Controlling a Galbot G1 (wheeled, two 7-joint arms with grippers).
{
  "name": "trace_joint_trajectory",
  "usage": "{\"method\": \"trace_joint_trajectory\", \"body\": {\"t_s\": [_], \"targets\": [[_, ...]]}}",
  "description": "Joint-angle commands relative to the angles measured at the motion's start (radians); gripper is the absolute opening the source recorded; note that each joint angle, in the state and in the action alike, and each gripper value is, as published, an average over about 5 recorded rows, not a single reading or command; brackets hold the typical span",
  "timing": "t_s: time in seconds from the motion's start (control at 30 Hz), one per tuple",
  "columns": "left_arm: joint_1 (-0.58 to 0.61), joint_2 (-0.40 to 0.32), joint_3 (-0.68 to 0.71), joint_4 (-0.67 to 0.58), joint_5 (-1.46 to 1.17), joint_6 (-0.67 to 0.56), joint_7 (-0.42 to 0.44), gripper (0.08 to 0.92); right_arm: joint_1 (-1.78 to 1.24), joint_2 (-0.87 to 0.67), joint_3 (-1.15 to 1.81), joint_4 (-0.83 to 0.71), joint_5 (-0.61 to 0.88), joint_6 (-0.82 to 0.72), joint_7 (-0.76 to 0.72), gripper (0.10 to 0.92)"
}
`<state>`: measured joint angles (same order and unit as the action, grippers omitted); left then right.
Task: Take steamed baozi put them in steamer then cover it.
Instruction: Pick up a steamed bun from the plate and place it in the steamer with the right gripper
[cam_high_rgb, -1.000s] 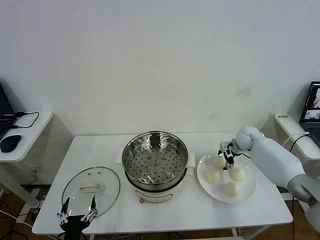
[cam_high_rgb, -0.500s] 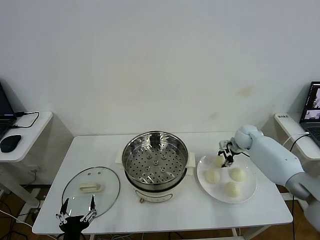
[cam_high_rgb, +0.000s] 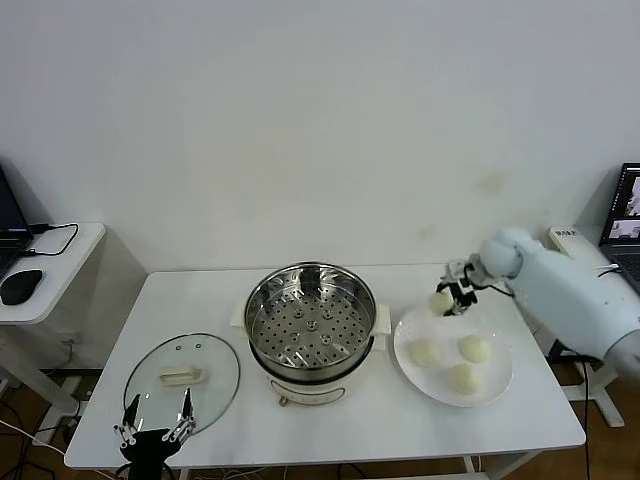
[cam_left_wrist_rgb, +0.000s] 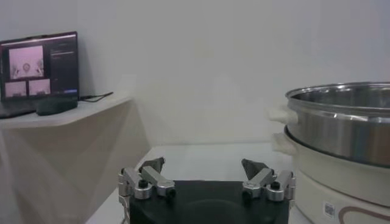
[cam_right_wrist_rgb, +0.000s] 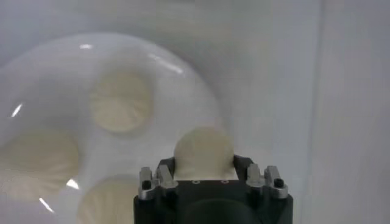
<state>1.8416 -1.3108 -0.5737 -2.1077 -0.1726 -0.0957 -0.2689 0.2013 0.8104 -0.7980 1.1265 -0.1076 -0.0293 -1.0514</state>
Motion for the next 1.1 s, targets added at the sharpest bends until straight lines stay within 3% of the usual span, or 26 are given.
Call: {"method": "trace_joint_trajectory", "body": {"t_s": [0.03,0.23,0.53,0.8,1.1], "targets": [[-0.005,0.006,0.006,0.000,-0.001,0.000,-0.002,0.823,0.297,0.003,-0.196,0.106,0.197,0.027,0.021,0.606],[-0.004,0.014,0.001,-0.001,-0.012,-0.004,-0.003,0.823,0.384,0.115,-0.314,0.139,0.311,0.052,0.087,0.606],[0.003,0.022,-0.019,-0.002,-0.019,-0.007,-0.001,0.823,0.388,0.349,-0.421,0.113,0.324,0.143,0.148,0.611],[0.001,0.015,-0.024,0.010,-0.020,-0.013,-0.002,0.823,0.351,0.481,-0.482,0.051,0.172,0.247,0.150,0.611],[-0.009,0.015,-0.032,0.014,-0.026,-0.012,-0.002,0.823,0.271,0.514,-0.494,-0.059,-0.012,0.387,0.163,0.611]]}}
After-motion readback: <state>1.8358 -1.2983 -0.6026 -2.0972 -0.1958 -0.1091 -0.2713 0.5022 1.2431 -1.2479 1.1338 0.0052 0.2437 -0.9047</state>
